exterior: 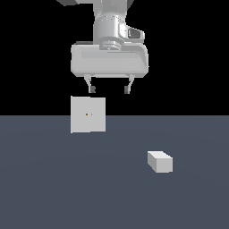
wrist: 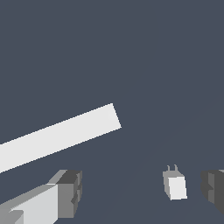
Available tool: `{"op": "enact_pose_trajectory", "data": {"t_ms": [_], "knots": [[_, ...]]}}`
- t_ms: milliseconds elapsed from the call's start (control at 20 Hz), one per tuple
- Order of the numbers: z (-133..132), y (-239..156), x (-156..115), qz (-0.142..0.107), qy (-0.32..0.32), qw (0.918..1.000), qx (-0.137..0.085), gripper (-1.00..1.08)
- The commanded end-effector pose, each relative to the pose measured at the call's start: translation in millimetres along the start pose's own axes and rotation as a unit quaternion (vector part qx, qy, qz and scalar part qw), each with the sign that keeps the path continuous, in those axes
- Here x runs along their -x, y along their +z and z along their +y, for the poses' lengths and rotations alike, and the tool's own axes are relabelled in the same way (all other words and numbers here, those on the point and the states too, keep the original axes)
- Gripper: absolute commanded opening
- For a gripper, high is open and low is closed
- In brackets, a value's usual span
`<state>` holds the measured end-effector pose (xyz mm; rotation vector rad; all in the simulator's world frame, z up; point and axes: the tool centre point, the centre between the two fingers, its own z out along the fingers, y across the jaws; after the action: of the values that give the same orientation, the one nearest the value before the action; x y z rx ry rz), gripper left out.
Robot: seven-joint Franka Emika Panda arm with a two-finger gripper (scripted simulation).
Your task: Plug the charger into the wall socket.
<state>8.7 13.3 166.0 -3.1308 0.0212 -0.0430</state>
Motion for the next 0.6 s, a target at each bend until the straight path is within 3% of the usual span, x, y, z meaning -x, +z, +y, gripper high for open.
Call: {"op": "enact_pose_trajectory", "data": {"t_ms": [0,550], "knots": [[0,0,0,0.0,0.0,1.0,0.0,1.0],[11,10,13,0.013,-0.005,0.9999,0.0,1.0]]}}
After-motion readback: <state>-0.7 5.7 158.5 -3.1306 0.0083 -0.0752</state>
